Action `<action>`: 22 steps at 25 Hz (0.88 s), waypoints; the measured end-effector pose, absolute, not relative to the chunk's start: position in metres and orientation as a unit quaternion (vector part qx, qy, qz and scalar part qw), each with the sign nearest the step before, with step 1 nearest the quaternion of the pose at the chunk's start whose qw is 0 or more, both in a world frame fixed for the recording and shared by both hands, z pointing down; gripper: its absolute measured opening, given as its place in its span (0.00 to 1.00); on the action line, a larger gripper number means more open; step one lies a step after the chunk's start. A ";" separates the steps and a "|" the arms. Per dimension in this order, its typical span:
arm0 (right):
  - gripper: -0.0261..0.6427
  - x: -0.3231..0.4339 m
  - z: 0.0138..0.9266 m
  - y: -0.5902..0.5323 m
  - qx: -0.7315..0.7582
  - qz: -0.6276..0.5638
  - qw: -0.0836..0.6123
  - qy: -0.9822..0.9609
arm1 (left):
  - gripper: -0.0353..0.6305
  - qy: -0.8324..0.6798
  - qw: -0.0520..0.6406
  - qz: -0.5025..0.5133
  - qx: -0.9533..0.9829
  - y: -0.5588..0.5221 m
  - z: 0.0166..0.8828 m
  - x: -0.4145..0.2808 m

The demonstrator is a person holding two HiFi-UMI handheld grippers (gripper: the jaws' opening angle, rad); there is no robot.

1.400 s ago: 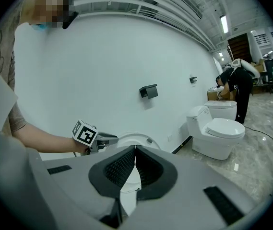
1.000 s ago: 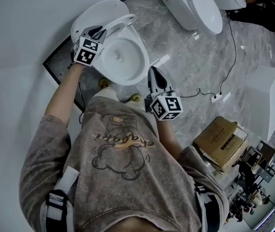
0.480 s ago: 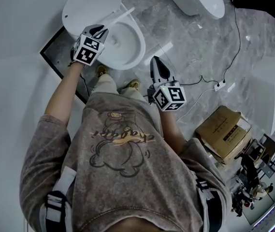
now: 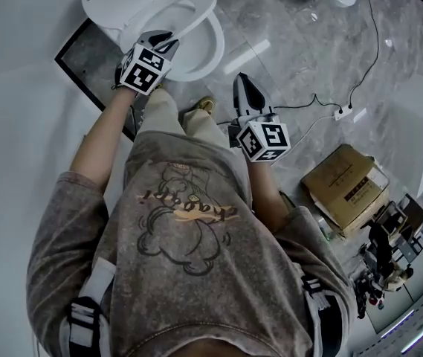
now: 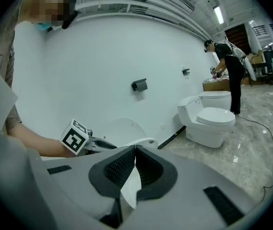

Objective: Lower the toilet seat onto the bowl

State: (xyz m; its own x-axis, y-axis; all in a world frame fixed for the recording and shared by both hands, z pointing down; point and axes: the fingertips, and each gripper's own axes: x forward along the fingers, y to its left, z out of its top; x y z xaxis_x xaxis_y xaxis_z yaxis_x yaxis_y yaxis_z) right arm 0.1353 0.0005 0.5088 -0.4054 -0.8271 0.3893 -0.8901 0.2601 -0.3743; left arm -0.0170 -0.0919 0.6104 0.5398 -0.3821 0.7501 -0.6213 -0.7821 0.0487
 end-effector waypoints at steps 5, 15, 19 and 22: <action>0.08 0.140 0.527 0.014 0.533 0.284 0.070 -0.794 | 0.20 -0.255 0.187 0.400 0.860 -0.058 0.641 0.005; 0.08 0.157 0.582 0.021 0.543 0.302 0.076 -0.780 | 0.19 -0.214 0.261 0.411 0.847 -0.008 0.716 0.049; 0.08 0.167 0.607 0.033 0.552 0.321 0.080 -0.765 | 0.18 -0.199 0.272 0.438 0.833 0.014 0.756 0.061; 0.08 0.177 0.629 0.042 0.558 0.337 0.081 -0.754 | 0.18 -0.198 0.275 0.451 0.826 0.023 0.788 0.070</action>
State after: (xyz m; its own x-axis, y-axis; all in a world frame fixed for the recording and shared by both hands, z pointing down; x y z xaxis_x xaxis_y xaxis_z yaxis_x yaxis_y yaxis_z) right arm 0.1767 0.0422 0.6289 -0.3641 -0.7870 0.4980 -0.8960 0.1501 -0.4180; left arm 0.0705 0.0229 0.7881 0.5148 -0.0787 0.8537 -0.5742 -0.7710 0.2753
